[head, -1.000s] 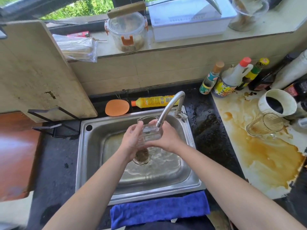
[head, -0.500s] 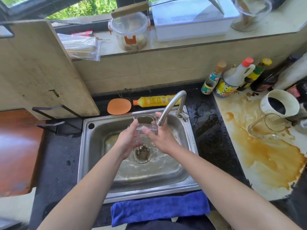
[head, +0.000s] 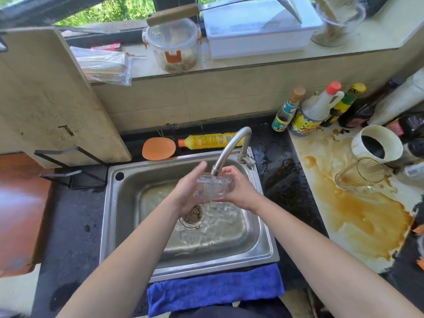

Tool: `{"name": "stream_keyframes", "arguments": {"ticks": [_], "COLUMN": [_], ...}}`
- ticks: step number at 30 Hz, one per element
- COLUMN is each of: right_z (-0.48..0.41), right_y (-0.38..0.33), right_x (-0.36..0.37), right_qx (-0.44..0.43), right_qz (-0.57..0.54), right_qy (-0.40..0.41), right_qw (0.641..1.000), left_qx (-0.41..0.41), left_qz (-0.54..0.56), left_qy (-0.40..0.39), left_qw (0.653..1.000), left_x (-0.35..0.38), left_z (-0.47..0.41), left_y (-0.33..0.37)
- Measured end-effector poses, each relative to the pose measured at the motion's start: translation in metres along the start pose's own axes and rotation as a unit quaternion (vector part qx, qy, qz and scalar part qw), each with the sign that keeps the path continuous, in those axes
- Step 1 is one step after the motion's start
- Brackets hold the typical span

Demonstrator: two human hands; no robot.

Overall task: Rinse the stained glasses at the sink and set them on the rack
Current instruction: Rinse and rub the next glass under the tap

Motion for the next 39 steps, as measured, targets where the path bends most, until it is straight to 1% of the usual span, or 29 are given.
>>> {"name": "stream_keyframes", "arguments": {"ticks": [2, 3, 5, 6, 8, 10, 11, 12, 13, 14, 15, 16, 17, 19, 20, 22, 23, 24, 25, 27, 30, 34, 35, 36, 38, 39], "right_z": [0.0, 0.002, 0.005, 0.007, 0.01, 0.011, 0.009, 0.008, 0.005, 0.002, -0.001, -0.003, -0.005, -0.006, -0.008, -0.009, -0.009, -0.009, -0.008, -0.01, -0.011, -0.013, -0.013, -0.014, -0.016, -0.016], "right_y": [0.004, 0.005, 0.01, 0.015, 0.021, 0.018, 0.014, 0.01, 0.008, 0.011, 0.012, 0.014, 0.013, 0.007, 0.005, 0.0, -0.003, -0.006, -0.009, -0.008, -0.002, 0.01, 0.01, 0.008, 0.0, -0.004], "right_x": [0.0, -0.002, -0.005, -0.005, -0.002, 0.004, 0.007, 0.01, 0.012, 0.013, 0.014, 0.014, 0.013, 0.012, 0.012, 0.013, 0.012, 0.013, 0.013, 0.015, 0.019, 0.019, 0.019, 0.018, 0.015, 0.015], "right_qx": [-0.003, 0.008, 0.057, 0.086, 0.127, 0.143, 0.144, 0.145, 0.153, 0.165, 0.173, 0.173, 0.167, 0.135, 0.111, 0.065, 0.044, 0.027, 0.018, 0.02, 0.051, 0.127, 0.129, 0.116, 0.062, 0.029], "right_qz": [-0.003, -0.009, -0.039, -0.08, -0.213, -0.357, -0.408, -0.44, -0.446, -0.418, -0.365, -0.295, -0.233, -0.148, -0.122, -0.039, 0.011, 0.044, 0.054, 0.038, 0.025, -0.005, 0.011, 0.052, 0.166, 0.216], "right_qy": [-0.02, -0.028, -0.044, -0.059, -0.094, -0.127, -0.14, -0.145, -0.133, -0.106, -0.079, -0.048, -0.015, 0.018, 0.018, -0.002, -0.008, -0.013, -0.016, -0.021, -0.052, -0.09, -0.096, -0.096, -0.079, -0.063], "right_qw": [1.0, 1.0, 0.997, 0.991, 0.964, 0.915, 0.891, 0.874, 0.872, 0.887, 0.911, 0.938, 0.958, 0.98, 0.986, 0.997, 0.999, 0.999, 0.998, 0.999, 0.997, 0.988, 0.987, 0.987, 0.981, 0.974], "left_qx": [0.024, 0.04, 0.065, 0.077, 0.093, 0.099, 0.103, 0.108, 0.111, 0.113, 0.113, 0.108, 0.097, 0.07, 0.057, 0.029, 0.02, 0.023, 0.034, 0.069, 0.112, 0.139, 0.136, 0.125, 0.093, 0.075], "left_qz": [-0.058, -0.066, -0.061, -0.048, -0.011, 0.004, -0.001, -0.007, -0.021, -0.039, -0.057, -0.072, -0.075, -0.047, -0.025, 0.024, 0.041, 0.046, 0.043, 0.053, 0.066, 0.039, 0.032, 0.027, 0.001, -0.025], "left_qy": [0.003, 0.005, 0.001, -0.005, -0.02, -0.03, -0.036, -0.045, -0.055, -0.061, -0.066, -0.072, -0.078, -0.079, -0.06, 0.019, 0.057, 0.078, 0.084, 0.071, 0.05, 0.009, 0.002, -0.003, 0.004, 0.02], "left_qw": [0.998, 0.997, 0.996, 0.996, 0.995, 0.995, 0.994, 0.993, 0.992, 0.991, 0.99, 0.989, 0.989, 0.993, 0.996, 0.999, 0.997, 0.996, 0.995, 0.994, 0.99, 0.989, 0.99, 0.992, 0.996, 0.997], "left_x": [0.004, 0.004, 0.001, 0.0, -0.001, -0.001, -0.001, -0.001, -0.002, -0.002, -0.003, -0.002, -0.002, -0.001, -0.003, -0.015, -0.023, -0.028, -0.03, -0.028, -0.027, -0.026, -0.026, -0.026, -0.028, -0.03], "left_z": [-0.004, -0.006, -0.008, -0.007, -0.007, -0.003, -0.001, 0.001, 0.002, 0.004, 0.004, 0.006, 0.007, 0.009, 0.01, 0.011, 0.009, 0.009, 0.008, 0.009, 0.013, 0.018, 0.019, 0.02, 0.019, 0.017], "left_y": [0.001, 0.0, -0.002, -0.002, -0.002, 0.001, 0.002, 0.004, 0.004, 0.004, 0.003, 0.001, -0.001, -0.003, -0.002, 0.0, -0.001, -0.001, 0.0, 0.003, 0.008, 0.008, 0.007, 0.005, 0.002, 0.002]}}
Point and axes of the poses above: each hand's wrist, its own z-axis away from the middle knuckle, its own x-axis out of the palm, y = z × x, the point moved 8 cm from there along -z, towards the middle knuckle
